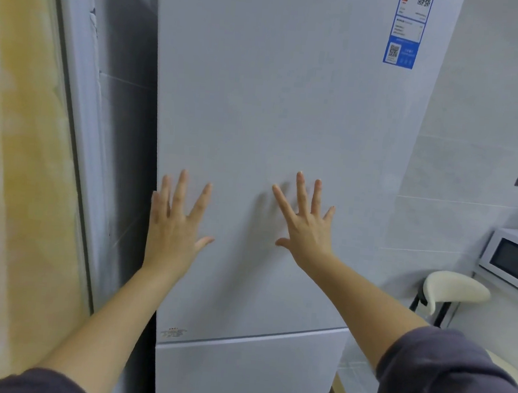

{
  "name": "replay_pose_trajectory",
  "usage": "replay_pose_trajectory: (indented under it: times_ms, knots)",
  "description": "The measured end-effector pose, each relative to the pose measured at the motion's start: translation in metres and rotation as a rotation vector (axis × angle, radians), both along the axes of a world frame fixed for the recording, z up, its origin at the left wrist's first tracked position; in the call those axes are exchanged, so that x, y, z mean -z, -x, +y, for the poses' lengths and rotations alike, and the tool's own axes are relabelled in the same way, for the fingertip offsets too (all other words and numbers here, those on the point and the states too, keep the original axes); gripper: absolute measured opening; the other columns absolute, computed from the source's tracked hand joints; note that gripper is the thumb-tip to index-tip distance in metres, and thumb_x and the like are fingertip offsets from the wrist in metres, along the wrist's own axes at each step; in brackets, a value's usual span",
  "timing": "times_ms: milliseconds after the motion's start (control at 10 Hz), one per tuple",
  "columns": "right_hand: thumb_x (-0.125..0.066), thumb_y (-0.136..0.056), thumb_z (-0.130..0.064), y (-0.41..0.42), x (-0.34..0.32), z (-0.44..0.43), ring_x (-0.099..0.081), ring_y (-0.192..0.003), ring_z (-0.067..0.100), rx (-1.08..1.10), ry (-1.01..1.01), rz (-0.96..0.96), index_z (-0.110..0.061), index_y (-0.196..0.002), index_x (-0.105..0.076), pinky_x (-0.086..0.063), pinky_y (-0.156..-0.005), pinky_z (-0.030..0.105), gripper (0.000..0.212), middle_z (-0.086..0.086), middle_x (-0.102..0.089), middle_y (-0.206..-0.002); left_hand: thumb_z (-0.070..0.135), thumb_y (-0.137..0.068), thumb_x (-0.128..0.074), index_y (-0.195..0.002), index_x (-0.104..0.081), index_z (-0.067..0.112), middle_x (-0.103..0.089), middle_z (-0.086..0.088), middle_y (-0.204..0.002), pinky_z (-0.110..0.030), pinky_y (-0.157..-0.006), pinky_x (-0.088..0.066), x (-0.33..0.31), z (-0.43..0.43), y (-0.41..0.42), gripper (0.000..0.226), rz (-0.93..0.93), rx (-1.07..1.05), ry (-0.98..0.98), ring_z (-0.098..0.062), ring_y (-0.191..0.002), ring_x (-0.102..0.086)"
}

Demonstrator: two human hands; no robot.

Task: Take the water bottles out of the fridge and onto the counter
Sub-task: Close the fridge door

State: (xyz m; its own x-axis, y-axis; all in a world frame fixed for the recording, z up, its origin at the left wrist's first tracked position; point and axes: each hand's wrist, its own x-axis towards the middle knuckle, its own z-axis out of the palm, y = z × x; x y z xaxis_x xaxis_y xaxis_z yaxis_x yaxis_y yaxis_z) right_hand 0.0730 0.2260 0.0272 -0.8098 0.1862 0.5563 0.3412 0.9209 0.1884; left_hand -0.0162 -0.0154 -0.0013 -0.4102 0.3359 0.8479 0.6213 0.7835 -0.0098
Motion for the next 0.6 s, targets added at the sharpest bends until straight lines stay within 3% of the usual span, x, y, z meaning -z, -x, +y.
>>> replay_pose_trajectory:
  times_ms: [100,300,500,600]
  knots:
    - [-0.08,-0.076,-0.046,-0.001,-0.002,0.009,0.026,-0.144,0.045,0.008,0.027,-0.011,-0.046,-0.14,0.039,-0.026,-0.108,0.072,0.135,0.002,0.054,-0.145,0.045,-0.058,-0.09,-0.157,-0.014,0.028,-0.002,-0.021,-0.162,-0.066,-0.114,-0.017,0.002,0.01,-0.001,0.125,-0.07,-0.087,0.198,-0.052,-0.145,-0.002]
    - [-0.078,-0.081,-0.037,0.001,-0.002,0.015,0.027,-0.144,0.045,-0.006,0.057,-0.029,-0.05,-0.136,0.039,-0.029,-0.111,0.065,0.13,-0.001,0.057,-0.141,0.04,-0.058,-0.092,-0.156,-0.016,0.031,-0.003,-0.022,-0.162,-0.066,-0.112,-0.015,0.006,0.015,0.007,0.124,-0.088,-0.167,0.242,-0.055,-0.143,-0.004]
    - [-0.078,-0.078,-0.046,-0.014,-0.01,0.003,0.027,-0.145,0.043,0.013,0.094,-0.06,-0.047,-0.142,0.034,-0.024,-0.11,0.072,0.129,-0.001,0.051,-0.147,0.047,-0.066,-0.086,-0.156,-0.001,0.03,0.009,-0.022,-0.161,-0.064,-0.115,-0.014,0.002,0.017,-0.006,0.125,-0.137,-0.173,0.24,-0.053,-0.144,0.005]
    - [-0.073,-0.082,-0.05,-0.043,-0.013,-0.001,0.025,-0.146,0.041,0.024,0.109,-0.043,-0.044,-0.145,0.031,-0.02,-0.112,0.071,0.122,0.002,0.042,-0.155,0.052,-0.074,-0.078,-0.151,0.021,0.028,0.028,-0.02,-0.157,-0.062,-0.117,-0.005,-0.001,0.035,-0.025,0.128,-0.184,-0.13,0.266,-0.047,-0.144,0.021]
